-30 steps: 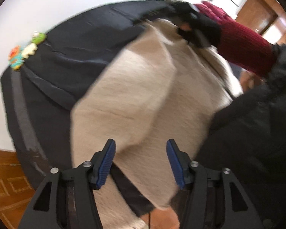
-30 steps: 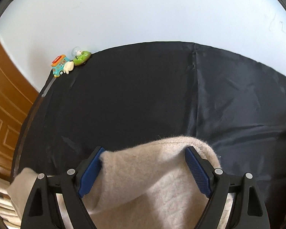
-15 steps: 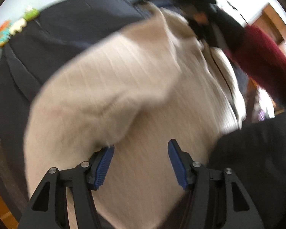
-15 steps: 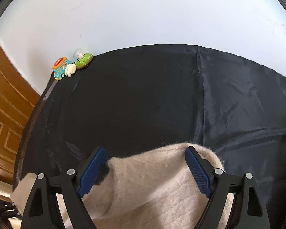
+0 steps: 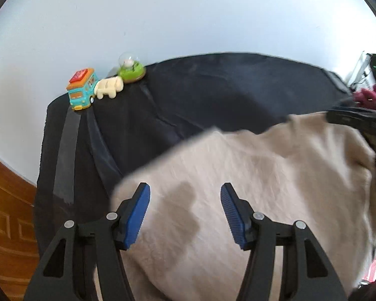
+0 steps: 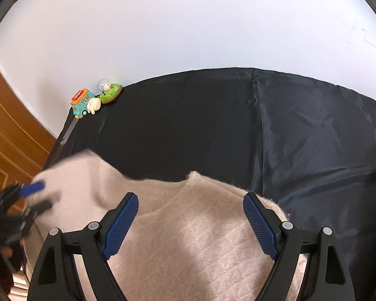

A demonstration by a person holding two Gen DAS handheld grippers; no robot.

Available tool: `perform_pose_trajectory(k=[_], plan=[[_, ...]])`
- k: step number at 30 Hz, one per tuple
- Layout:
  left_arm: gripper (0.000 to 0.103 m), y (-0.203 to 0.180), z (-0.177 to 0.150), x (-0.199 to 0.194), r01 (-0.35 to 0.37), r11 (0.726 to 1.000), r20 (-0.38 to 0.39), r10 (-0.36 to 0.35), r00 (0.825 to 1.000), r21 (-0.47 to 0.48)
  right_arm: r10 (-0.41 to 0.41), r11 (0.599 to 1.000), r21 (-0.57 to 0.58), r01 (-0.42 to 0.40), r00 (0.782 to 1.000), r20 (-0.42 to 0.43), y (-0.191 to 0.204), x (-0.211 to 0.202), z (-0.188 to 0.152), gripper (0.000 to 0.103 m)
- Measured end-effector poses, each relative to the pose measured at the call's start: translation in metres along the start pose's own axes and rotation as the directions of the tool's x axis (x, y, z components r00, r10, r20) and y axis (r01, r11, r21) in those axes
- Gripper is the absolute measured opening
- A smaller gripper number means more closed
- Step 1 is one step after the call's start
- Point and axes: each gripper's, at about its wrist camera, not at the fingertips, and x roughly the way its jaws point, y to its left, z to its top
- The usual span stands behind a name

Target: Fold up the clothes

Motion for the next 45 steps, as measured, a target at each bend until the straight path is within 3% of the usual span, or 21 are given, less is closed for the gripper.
perform_pose_trajectory(k=[5,11,17,20,22,26,32,40,45], plan=[[0.063,0.000,-0.008,0.007,0.005,1.000,-0.041,-0.004,0.999,0.008,-0.030,0.999,-0.041,0.029,0.999,-0.013,0.006,-0.001,-0.004,0.088],[0.063,-0.017,-0.013,0.019,0.014,0.993,-0.080,-0.005,0.997,0.114,-0.058,0.996,-0.079,0.052,0.995,-0.082,0.016,0.021,-0.015,0.088],[0.063,-0.008,-0.008,0.035,0.027,0.998,-0.084,-0.022,0.996,0.059,-0.131,0.985,-0.133,0.111,0.979,-0.153,0.019,0.052,-0.026,0.088],[0.065,-0.012,-0.006,0.037,0.009,0.996,-0.061,-0.004,0.998,0.087,-0.162,0.978,-0.160,0.136,0.972,-0.168,0.018,0.064,-0.028,0.096],[0.072,-0.011,-0.004,0.039,-0.003,0.996,-0.047,0.007,0.999,0.093,-0.168,0.976,-0.165,0.142,0.973,-0.160,0.016,0.070,-0.026,0.102],[0.077,0.003,0.000,0.045,0.010,0.999,-0.034,-0.008,0.999,0.049,-0.155,0.975,-0.179,0.133,0.982,-0.111,0.012,0.074,-0.022,0.103],[0.085,0.003,0.005,0.046,-0.035,0.993,-0.012,0.036,0.999,0.111,-0.144,0.973,-0.194,0.125,0.986,-0.084,0.009,0.075,-0.021,0.103],[0.086,0.028,0.019,0.052,-0.094,0.989,-0.024,0.097,0.995,0.112,-0.158,0.974,-0.182,0.137,0.982,-0.104,0.011,0.092,0.011,0.103],[0.086,0.027,0.012,0.041,-0.132,0.981,-0.028,0.137,0.990,0.142,-0.170,0.974,-0.169,0.153,0.981,-0.090,0.013,0.053,-0.008,0.103]])
